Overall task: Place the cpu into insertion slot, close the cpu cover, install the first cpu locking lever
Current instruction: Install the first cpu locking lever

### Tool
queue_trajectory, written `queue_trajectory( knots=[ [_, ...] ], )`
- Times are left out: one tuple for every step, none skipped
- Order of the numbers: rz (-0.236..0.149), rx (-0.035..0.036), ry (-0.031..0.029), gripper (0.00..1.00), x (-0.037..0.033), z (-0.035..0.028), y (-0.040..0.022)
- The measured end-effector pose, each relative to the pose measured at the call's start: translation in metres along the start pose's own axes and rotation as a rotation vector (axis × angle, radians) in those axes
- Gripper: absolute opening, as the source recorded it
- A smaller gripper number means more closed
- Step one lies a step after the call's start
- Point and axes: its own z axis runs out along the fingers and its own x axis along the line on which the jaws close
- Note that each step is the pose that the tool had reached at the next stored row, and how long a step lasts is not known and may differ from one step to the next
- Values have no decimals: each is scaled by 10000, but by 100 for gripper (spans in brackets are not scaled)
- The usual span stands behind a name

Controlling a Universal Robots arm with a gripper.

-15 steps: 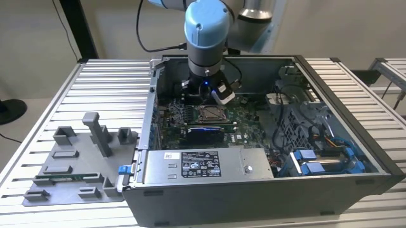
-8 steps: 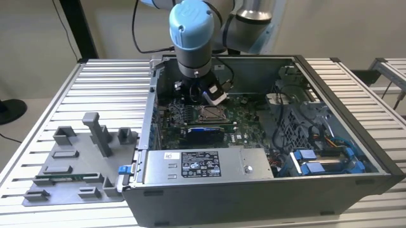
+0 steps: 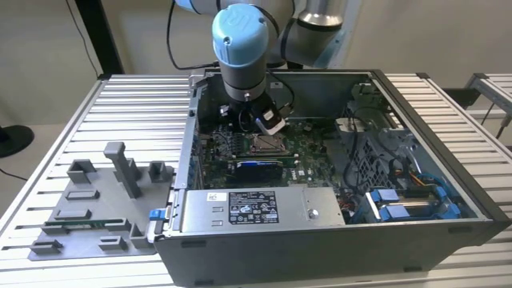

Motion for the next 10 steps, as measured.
queue_trajectory(
  knots=[
    [-1,0,1,0,2,9,-4],
    [-1,0,1,0,5,20,-9],
    [1,0,-1,0,8,31,-14],
    [5,0,-2,0,11,40,-19],
    [15,2,-7,0,13,49,-23],
    [27,4,-12,0,15,56,-26],
    [42,7,-21,0,17,61,-29],
    [74,12,-34,0,18,63,-32],
    [118,18,-55,0,19,66,-33],
    [161,23,-76,0,19,70,-35]
  ],
)
